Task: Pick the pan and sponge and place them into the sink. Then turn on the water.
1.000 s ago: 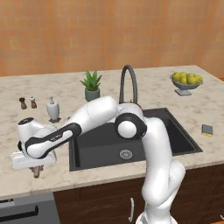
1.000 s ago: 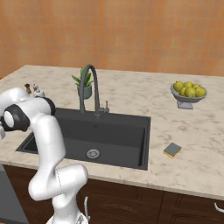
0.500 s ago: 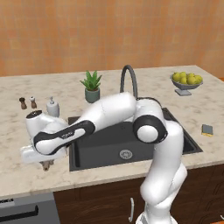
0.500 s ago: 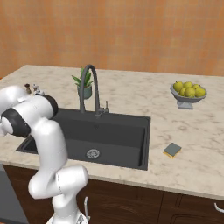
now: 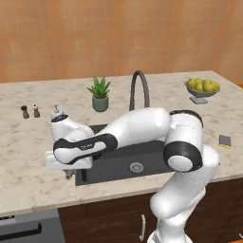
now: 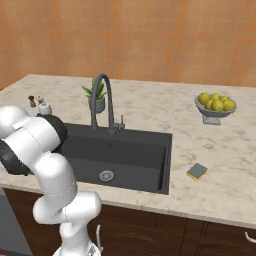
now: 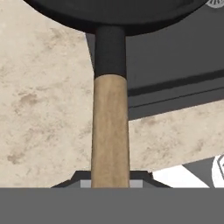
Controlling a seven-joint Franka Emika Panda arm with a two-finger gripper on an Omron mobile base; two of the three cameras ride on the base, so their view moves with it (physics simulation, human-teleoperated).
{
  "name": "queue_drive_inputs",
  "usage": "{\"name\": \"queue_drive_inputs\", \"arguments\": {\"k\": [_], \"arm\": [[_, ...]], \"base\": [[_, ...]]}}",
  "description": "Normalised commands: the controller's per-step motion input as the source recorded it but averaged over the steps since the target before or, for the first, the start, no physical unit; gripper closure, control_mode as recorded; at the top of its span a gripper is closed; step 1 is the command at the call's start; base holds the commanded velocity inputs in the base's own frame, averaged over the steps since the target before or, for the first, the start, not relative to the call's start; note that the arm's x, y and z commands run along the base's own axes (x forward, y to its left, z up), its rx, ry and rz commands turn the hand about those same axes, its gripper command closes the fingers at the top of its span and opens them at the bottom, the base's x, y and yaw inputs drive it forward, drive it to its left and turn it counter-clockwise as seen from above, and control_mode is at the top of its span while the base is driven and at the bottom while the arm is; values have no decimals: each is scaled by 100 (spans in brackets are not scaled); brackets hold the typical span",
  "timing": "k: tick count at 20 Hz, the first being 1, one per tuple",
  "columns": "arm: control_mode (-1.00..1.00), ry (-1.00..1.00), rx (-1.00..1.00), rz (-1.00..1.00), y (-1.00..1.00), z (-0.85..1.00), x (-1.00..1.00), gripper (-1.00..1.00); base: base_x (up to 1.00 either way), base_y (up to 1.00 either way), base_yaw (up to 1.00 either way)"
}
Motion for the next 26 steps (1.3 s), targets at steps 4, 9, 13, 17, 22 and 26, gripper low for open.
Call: {"name": "queue_drive_inputs", "arguments": {"k": [4,9,13,17,22,26], "arm": [[-100,0,0,-43,-66,0,8,100],[-100,1,0,-51,-64,0,25,100],[-100,9,0,-44,-73,0,40,100],[-100,10,3,-32,-64,0,51,100],[-100,1,1,-8,-7,-1,60,100],[-100,0,0,-5,-2,-4,79,100]], "base": [[0,0,0],[0,0,0],[0,0,0],[0,0,0],[0,0,0],[0,0,0]]}}
